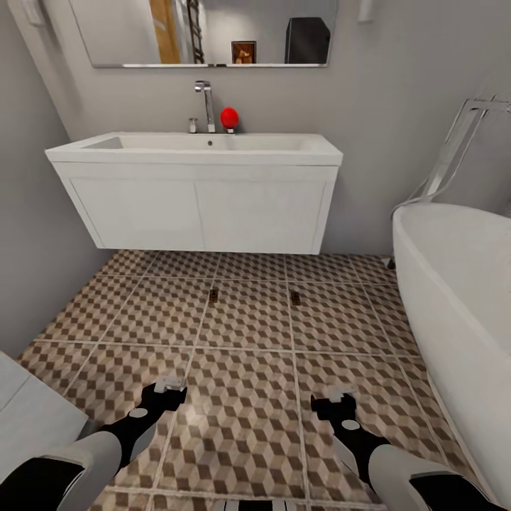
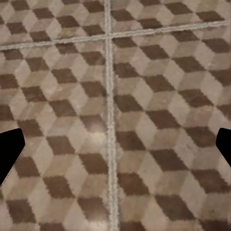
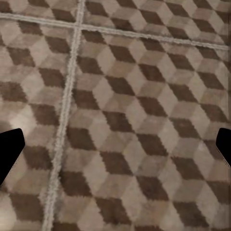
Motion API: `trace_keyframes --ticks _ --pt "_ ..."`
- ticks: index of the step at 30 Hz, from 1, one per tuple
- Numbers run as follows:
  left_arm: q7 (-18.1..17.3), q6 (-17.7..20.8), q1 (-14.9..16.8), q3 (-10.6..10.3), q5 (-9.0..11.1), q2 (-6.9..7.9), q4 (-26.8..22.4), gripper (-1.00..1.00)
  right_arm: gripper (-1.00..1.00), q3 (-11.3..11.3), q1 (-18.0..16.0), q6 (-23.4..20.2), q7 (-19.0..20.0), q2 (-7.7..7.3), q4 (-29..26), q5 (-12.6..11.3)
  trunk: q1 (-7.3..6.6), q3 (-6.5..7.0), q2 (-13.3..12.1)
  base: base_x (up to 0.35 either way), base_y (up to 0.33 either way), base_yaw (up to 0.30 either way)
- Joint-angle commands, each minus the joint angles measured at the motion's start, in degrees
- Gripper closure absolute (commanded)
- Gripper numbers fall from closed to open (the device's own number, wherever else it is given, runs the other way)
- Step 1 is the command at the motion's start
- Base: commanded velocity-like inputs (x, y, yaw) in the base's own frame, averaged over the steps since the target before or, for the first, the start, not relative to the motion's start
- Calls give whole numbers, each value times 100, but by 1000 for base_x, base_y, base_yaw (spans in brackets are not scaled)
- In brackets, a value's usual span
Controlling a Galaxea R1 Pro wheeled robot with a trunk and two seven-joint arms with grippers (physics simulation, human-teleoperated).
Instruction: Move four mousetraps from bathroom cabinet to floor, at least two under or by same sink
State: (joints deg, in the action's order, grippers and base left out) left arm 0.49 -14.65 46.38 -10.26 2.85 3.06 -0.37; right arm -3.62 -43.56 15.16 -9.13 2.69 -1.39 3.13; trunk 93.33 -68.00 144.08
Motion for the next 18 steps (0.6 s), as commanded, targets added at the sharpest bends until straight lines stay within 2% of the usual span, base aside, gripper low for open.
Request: trace_keyframes --ticks 1,18 --pt "5 -16 3 -46 28 1 4 -100 -100 -34 -3 4 -45 2 7 34 -3 18 0 0 0 0" --pt "4 13 3 -46 16 -7 2 -100 -100 -50 -3 5 -45 -12 7 69 -47 395 -23 0 0 0"
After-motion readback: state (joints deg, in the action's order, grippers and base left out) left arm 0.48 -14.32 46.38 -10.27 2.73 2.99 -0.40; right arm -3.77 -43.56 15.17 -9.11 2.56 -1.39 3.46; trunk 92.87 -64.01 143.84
